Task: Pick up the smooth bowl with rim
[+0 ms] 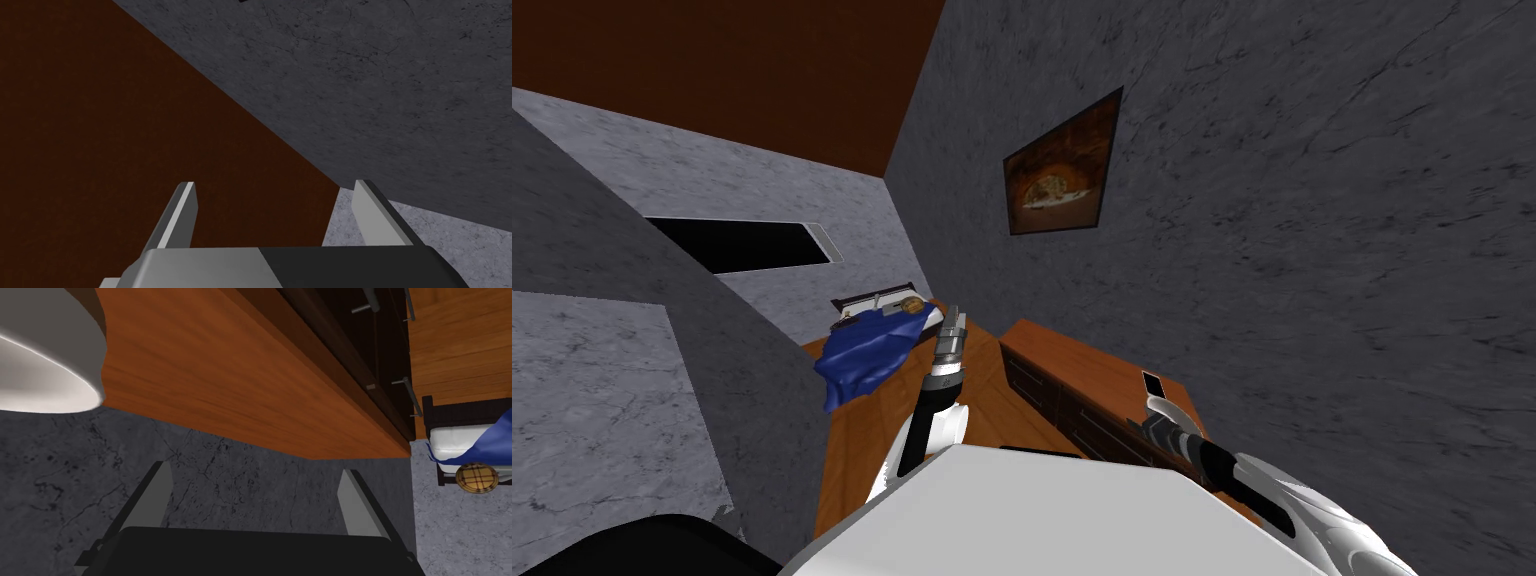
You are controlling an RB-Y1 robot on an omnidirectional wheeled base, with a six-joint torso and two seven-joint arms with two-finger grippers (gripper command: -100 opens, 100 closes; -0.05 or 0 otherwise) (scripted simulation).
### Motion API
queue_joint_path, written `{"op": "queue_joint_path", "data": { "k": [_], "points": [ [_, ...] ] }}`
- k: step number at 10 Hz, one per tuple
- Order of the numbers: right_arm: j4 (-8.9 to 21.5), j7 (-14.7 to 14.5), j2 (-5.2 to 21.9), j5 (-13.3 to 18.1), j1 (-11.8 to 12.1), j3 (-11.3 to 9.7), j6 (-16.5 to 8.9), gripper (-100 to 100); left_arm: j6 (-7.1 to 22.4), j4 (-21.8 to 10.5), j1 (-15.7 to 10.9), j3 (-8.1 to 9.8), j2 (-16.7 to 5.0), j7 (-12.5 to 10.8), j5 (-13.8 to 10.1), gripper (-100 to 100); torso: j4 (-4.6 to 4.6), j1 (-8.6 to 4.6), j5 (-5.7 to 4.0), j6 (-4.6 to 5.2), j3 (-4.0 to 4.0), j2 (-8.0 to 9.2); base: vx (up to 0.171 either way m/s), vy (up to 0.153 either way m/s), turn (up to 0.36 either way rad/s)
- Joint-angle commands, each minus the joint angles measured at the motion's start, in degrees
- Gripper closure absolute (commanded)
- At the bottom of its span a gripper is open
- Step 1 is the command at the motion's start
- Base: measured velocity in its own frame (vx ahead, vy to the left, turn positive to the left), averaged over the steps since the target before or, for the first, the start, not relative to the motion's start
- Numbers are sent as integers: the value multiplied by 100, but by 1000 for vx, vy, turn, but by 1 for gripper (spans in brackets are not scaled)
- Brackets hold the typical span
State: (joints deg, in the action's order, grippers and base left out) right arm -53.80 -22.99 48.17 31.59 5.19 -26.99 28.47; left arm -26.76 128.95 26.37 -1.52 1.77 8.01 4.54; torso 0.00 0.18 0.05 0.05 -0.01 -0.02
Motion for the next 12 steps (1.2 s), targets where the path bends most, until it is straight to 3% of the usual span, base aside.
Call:
{"op": "queue_joint_path", "data": {
  "k": [1,2,4,7,8,10,12],
  "points": [
    [269,-86,133,147,22,-84,12,-100,0,0,0,0,0,0,0,0,0,0,0,0,0,0,7,41,137],
    [526,-160,234,263,5,-150,52,-100,0,0,0,0,0,0,0,0,0,-1,-1,-2,1,1,18,44,199],
    [526,-160,234,263,5,-150,52,-100,0,0,0,0,0,0,0,0,0,-5,-2,0,0,0,12,17,19],
    [942,-296,425,479,-22,-271,127,-100,0,0,0,0,0,0,0,0,1,-9,-3,1,2,4,5,23,106],
    [892,-296,425,479,-22,-271,127,-100,0,0,0,0,0,0,0,0,1,-6,-2,-1,3,5,11,20,45],
    [1157,-356,512,576,-33,-327,162,-100,0,0,0,1,0,0,0,0,1,-12,-3,2,2,4,9,13,47],
    [1201,-356,512,576,-33,-327,162,-100,0,0,0,0,0,0,0,0,1,-10,-4,1,2,3,7,11,24]
  ]
}}
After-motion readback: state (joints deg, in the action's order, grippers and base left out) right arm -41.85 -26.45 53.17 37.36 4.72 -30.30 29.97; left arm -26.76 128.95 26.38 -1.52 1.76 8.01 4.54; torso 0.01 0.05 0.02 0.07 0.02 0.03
